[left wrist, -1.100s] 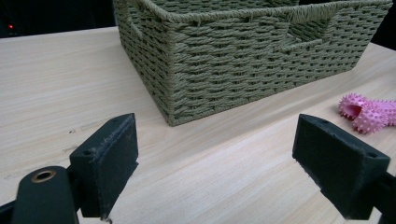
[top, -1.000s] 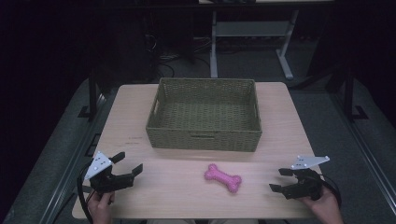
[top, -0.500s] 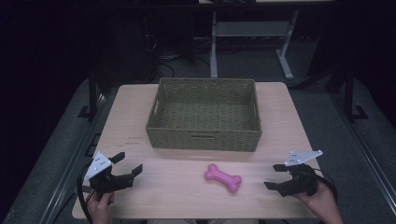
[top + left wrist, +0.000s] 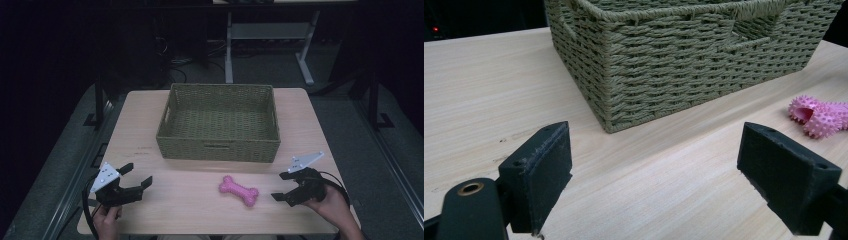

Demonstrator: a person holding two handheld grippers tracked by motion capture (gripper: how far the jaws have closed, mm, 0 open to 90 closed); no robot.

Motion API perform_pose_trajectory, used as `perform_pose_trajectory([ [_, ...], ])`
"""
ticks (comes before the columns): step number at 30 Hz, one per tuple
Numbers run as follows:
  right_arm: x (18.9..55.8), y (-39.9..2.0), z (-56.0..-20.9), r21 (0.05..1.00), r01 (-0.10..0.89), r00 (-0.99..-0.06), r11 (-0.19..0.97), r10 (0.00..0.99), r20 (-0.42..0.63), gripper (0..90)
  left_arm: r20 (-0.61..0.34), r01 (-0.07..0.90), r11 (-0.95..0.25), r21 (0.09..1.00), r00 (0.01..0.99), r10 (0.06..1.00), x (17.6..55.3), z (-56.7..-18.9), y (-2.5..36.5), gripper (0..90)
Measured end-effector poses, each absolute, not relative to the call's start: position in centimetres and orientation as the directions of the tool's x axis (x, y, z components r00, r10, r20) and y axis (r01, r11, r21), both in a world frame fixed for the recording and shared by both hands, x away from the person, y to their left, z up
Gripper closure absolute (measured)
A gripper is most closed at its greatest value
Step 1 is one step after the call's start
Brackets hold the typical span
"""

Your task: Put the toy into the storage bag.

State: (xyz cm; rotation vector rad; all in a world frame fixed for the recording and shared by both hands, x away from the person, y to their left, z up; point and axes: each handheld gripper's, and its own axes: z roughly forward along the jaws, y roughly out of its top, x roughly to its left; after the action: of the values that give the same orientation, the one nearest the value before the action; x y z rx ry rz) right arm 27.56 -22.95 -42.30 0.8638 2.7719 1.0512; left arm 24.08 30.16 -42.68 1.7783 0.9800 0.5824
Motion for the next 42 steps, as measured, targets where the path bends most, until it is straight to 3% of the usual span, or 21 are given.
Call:
perform_pose_trajectory([
  [42, 30.1, -14.8, -41.6, 0.556, 0.372, -0.921, 0.743, 0.372, 0.118, 21.9, -0.048, 0.354, -0.186, 0.916, 0.559, 0.828, 24.0, -42.6, 30.2, 13.8],
])
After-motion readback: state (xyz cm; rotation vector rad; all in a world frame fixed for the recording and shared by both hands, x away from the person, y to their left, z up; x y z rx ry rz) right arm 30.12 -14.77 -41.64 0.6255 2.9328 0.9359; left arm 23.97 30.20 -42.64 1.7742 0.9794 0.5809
